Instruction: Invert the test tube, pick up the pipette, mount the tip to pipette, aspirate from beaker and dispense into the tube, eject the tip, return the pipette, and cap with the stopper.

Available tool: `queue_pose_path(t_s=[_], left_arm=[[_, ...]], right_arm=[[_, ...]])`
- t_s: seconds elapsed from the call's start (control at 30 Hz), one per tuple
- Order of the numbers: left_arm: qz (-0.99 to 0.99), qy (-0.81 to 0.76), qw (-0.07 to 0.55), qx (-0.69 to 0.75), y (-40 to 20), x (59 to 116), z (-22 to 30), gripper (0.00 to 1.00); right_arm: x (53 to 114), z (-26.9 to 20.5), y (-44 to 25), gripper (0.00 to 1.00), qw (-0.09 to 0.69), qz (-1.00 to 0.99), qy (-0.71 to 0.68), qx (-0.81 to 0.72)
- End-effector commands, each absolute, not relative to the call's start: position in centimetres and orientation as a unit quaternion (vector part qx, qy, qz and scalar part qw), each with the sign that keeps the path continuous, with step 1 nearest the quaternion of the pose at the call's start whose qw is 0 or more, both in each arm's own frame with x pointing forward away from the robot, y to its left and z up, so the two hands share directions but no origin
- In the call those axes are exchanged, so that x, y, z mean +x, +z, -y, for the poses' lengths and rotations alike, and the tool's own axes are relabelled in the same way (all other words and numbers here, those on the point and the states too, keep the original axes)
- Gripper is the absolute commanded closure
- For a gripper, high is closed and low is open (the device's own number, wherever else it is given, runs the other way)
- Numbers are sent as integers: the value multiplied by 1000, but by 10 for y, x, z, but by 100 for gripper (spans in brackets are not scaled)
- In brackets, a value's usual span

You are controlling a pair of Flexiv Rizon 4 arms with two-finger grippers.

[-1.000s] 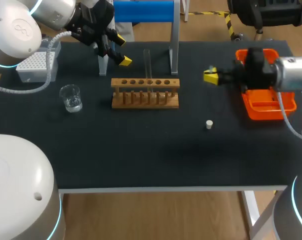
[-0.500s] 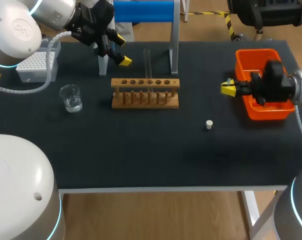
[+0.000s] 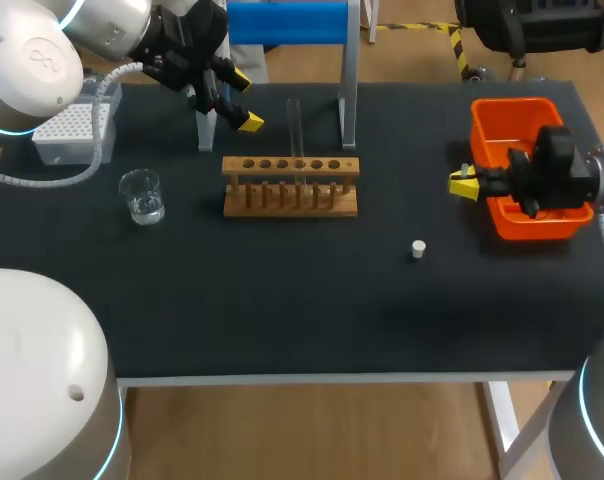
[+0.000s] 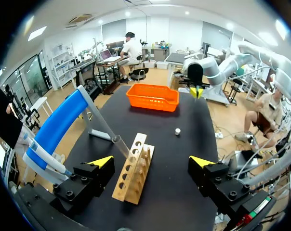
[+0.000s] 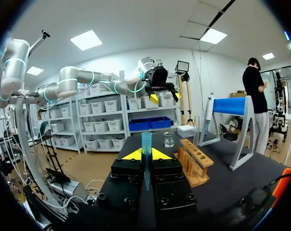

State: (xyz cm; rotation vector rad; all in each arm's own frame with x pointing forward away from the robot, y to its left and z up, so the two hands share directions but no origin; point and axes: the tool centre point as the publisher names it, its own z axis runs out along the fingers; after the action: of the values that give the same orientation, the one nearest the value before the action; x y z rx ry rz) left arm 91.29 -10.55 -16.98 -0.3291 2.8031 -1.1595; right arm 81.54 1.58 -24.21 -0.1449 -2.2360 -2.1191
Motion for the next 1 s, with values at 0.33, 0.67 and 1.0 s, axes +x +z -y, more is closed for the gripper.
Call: queue_pose_path(t_s=[0.33, 0.67, 1.0], left_arm=[[-912, -365, 62, -179, -174, 926, 86, 0], [-849, -304, 124, -413, -194, 983, 11, 0], [-769, -211, 164, -580, -219, 1030, -23, 0]], right_arm=[[814, -15, -241, 100, 28, 726, -686, -48], [814, -15, -241, 100, 28, 726, -686, -48], [814, -15, -241, 100, 28, 726, -686, -48]])
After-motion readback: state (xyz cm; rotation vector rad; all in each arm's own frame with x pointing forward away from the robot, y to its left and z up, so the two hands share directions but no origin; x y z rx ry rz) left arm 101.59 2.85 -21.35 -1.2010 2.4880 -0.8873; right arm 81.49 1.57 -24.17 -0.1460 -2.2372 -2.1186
